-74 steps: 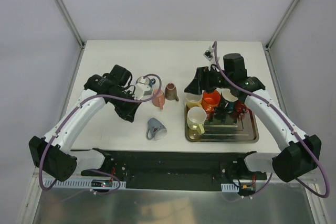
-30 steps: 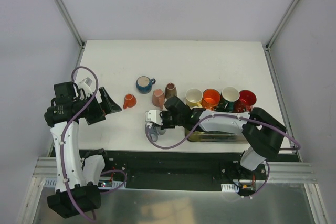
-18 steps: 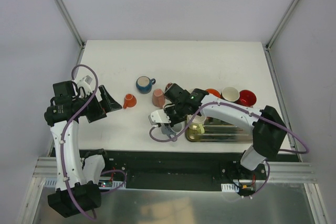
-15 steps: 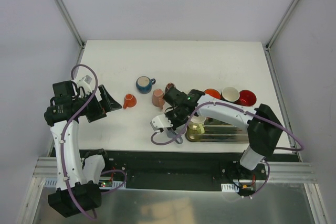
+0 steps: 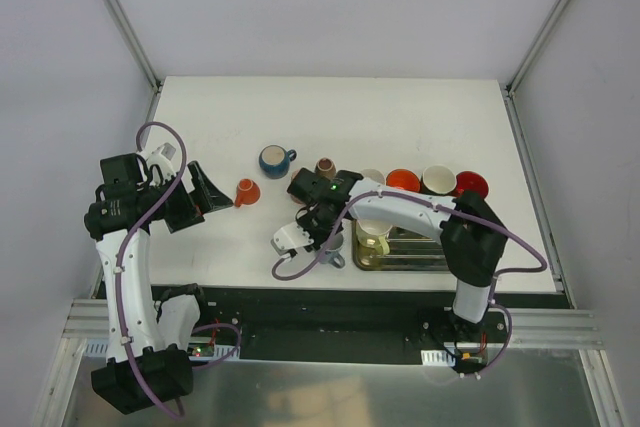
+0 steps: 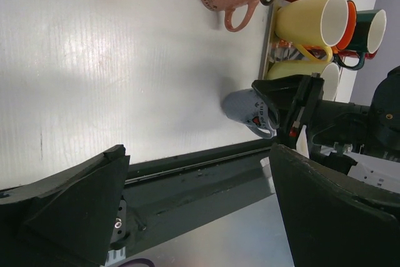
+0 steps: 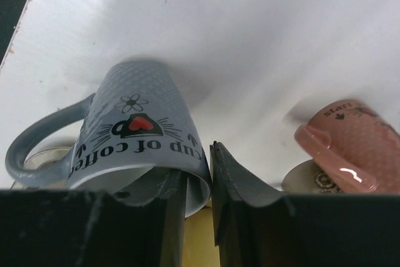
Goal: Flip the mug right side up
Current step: Turn over the cup at the center of the board, then place the cup at the center of the board.
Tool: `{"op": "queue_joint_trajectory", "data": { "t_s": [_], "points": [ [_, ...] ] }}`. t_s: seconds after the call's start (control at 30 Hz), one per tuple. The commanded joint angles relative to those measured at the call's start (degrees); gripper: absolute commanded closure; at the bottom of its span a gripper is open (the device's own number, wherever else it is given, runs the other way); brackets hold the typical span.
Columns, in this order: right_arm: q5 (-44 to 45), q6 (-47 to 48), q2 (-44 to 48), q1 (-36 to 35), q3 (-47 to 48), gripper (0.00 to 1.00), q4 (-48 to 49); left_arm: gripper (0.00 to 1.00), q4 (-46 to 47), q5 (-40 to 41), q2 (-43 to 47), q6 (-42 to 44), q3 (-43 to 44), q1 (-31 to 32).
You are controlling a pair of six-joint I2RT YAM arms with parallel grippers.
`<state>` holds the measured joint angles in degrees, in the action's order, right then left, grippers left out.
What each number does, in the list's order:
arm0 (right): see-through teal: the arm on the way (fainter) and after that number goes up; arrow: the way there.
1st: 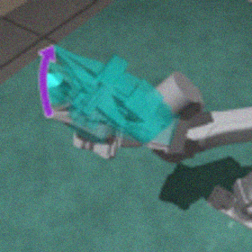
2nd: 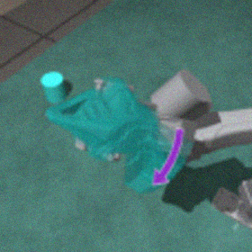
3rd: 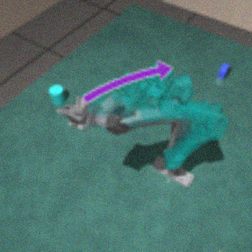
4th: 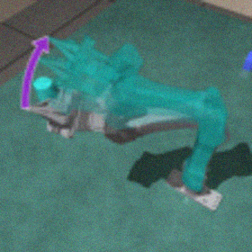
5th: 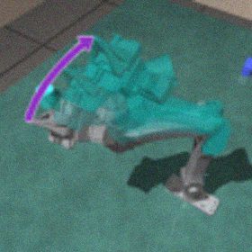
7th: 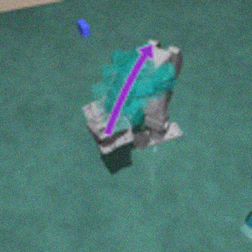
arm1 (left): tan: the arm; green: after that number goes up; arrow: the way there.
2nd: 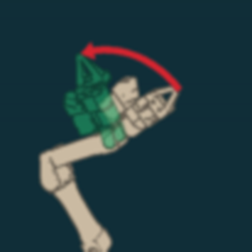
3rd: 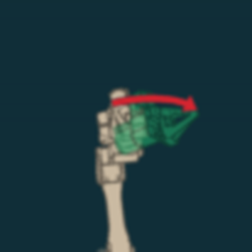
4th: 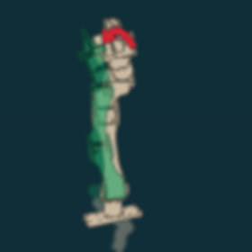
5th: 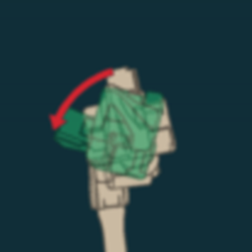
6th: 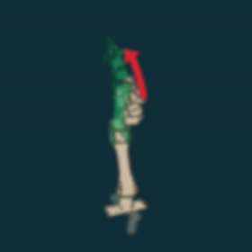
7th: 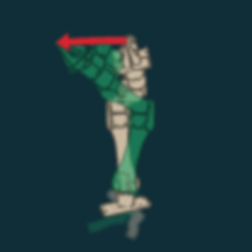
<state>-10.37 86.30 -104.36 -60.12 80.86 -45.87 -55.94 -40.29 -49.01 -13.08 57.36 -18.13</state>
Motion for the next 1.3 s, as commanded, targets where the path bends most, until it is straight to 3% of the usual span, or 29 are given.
{"op": "queue_joint_trajectory", "data": {
  "t_s": [0.0,0.2,0.63,0.8,0.87,1.1,1.27],
  "points": [
    [0.6,1.6,-2.3,-1.8,3.1,0.73,2.5,0.0,0.6,-1.2,0.8,-0.9,1.1,-0.9],
    [1.6,1.2,-2.3,-2.6,3.9,0.66,2.7,0.0,0.6,0.1,0.9,-0.5,2.9,-0.9],
    [4.1,-5.2,8.2,-1.6,1.9,0.52,3.9,0.0,0.9,-1.4,0.9,-1.2,3.0,-0.9],
    [5.0,-23.9,13.8,-1.0,-1.0,0.28,9.6,0.0,1.0,-1.2,0.2,-1.6,3.1,-0.9],
    [7.4,-37.5,16.2,-1.0,-3.2,0.22,13.3,0.0,1.2,-1.3,0.0,-2.1,2.8,-0.9],
    [4.9,-70.5,25.0,-0.8,-12.9,0.27,12.8,0.0,1.9,-2.1,-0.7,-3.1,1.8,-0.9],
    [2.5,-77.9,27.0,0.5,-17.5,0.27,15.0,0.0,2.4,-2.3,-1.0,-4.0,1.0,-1.2]
  ]
}}
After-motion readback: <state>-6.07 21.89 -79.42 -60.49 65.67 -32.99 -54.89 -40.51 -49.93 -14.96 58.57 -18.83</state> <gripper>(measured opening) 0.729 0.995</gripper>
